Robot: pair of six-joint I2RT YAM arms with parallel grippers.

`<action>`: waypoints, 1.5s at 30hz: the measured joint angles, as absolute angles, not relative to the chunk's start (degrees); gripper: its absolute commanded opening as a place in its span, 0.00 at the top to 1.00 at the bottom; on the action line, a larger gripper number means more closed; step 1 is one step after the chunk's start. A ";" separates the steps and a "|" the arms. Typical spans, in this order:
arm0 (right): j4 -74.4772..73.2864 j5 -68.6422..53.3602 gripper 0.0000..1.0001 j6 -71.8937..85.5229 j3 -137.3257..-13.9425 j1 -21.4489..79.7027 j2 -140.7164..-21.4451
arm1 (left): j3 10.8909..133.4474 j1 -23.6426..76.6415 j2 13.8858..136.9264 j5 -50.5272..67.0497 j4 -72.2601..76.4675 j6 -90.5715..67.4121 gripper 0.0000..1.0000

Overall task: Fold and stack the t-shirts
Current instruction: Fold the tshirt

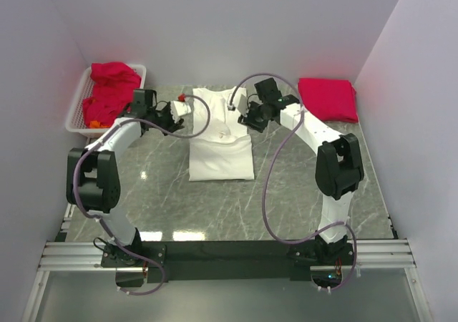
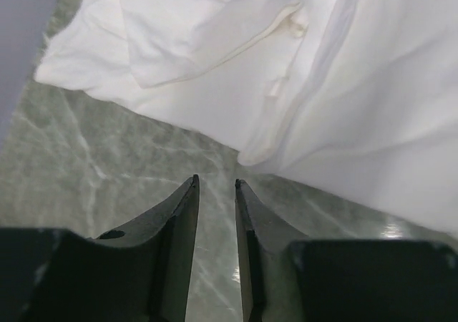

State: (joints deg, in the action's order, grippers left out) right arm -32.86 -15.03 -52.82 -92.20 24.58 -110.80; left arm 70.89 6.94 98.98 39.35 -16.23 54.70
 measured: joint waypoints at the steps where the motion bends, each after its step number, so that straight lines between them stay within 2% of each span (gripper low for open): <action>1: -34.54 -16.32 0.59 -50.63 -93.30 24.29 -110.63 | 71.61 6.33 98.56 40.47 -17.91 51.66 0.69; 2: -36.14 -17.80 0.66 -48.34 -94.32 24.10 -110.59 | 72.03 6.04 98.37 41.74 -19.18 48.97 0.71; 5: -40.51 -23.31 0.78 -42.26 -96.42 23.97 -110.89 | 72.27 6.13 98.76 46.41 -23.03 39.79 0.74; 8: -44.77 -30.20 0.82 -36.29 -99.85 23.97 -113.51 | 72.25 6.48 101.38 50.52 -23.99 30.57 0.76; 11: -47.09 -35.73 0.83 -31.90 -103.70 23.88 -118.69 | 72.25 6.59 106.69 53.76 -23.66 21.80 0.77; 20: -48.99 -42.98 0.83 -20.47 -111.53 21.52 -137.03 | 76.53 6.37 120.11 54.13 -18.09 4.34 0.77; 28: -45.12 -46.00 0.80 -8.27 -118.83 16.21 -140.09 | 81.41 5.45 122.87 56.14 -9.04 -7.29 0.76; 35: -41.04 -47.07 0.79 1.63 -119.28 13.65 -142.85 | 81.93 5.06 124.51 56.10 -5.28 -13.08 0.75; 40: -38.46 -48.21 0.75 2.57 -114.80 13.74 -141.67 | 79.81 4.56 123.66 57.19 -1.65 -14.57 0.74; 45: -34.89 -48.03 0.66 2.52 -103.48 14.11 -132.38 | 74.22 4.43 117.89 57.80 -1.83 -13.17 0.72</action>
State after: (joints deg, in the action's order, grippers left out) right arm -34.89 -48.03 2.52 -103.48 14.11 -132.38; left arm 74.22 4.43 117.89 57.80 -1.83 -13.17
